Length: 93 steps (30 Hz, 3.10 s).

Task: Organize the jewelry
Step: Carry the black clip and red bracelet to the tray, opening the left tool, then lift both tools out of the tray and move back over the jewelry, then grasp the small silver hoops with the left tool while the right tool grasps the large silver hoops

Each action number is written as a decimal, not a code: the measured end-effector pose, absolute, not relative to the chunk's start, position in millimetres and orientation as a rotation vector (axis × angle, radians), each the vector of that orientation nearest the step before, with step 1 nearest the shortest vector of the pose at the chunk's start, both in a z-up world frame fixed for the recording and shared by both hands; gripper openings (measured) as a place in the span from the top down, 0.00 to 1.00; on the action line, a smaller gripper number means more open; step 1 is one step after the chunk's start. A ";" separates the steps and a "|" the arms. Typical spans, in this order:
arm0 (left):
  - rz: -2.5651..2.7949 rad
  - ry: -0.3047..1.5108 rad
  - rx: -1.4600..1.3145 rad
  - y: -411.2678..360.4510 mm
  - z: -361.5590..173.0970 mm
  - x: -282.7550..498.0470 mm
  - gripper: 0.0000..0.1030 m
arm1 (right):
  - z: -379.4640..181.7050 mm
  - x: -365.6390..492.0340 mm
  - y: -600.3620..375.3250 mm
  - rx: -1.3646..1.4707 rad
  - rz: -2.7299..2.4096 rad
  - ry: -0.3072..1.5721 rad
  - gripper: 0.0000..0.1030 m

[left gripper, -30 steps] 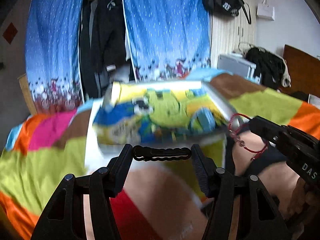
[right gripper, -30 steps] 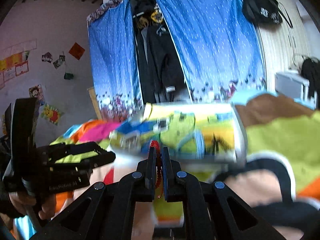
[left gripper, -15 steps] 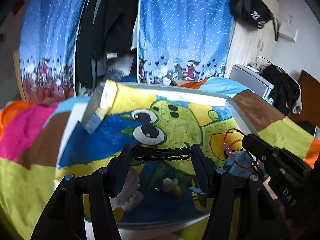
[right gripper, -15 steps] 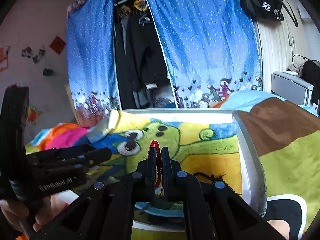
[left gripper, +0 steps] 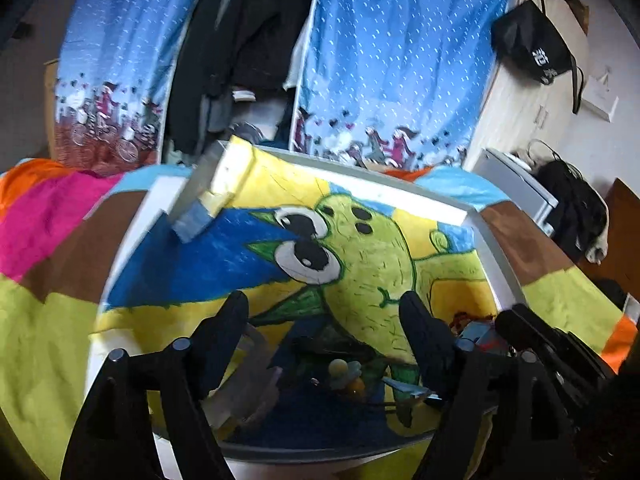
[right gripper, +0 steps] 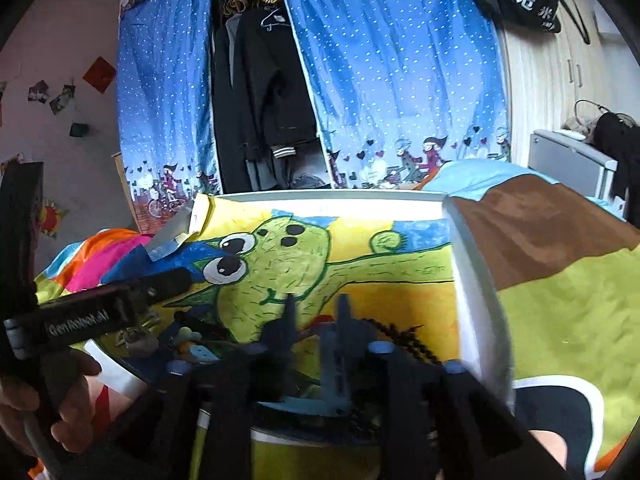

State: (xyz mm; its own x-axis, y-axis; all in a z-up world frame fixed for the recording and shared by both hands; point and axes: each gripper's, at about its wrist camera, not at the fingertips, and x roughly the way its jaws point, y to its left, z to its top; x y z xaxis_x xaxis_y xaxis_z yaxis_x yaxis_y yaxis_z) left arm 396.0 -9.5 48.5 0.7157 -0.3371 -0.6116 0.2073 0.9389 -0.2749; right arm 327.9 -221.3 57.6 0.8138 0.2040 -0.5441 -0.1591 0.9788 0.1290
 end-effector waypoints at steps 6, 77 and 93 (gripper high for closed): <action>-0.264 0.630 -0.172 -6.5 78.1 368.0 0.22 | 80.2 304.7 -230.8 0.073 0.174 0.548 0.43; -0.243 0.893 0.149 32.0 -49.7 120.2 0.02 | -29.6 61.5 -252.4 0.129 0.262 0.965 0.00; -0.386 0.998 0.084 35.1 -72.0 189.2 0.34 | -44.3 150.2 -209.8 0.057 0.326 0.978 0.16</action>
State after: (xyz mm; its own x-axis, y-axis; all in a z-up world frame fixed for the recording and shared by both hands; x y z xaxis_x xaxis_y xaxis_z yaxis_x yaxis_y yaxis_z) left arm 189.2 35.1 -72.0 0.4801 -0.2783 -0.8319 0.3545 0.9290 -0.1062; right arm 150.2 -209.8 -44.3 0.5140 0.2968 -0.8048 -0.2460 0.9498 0.1932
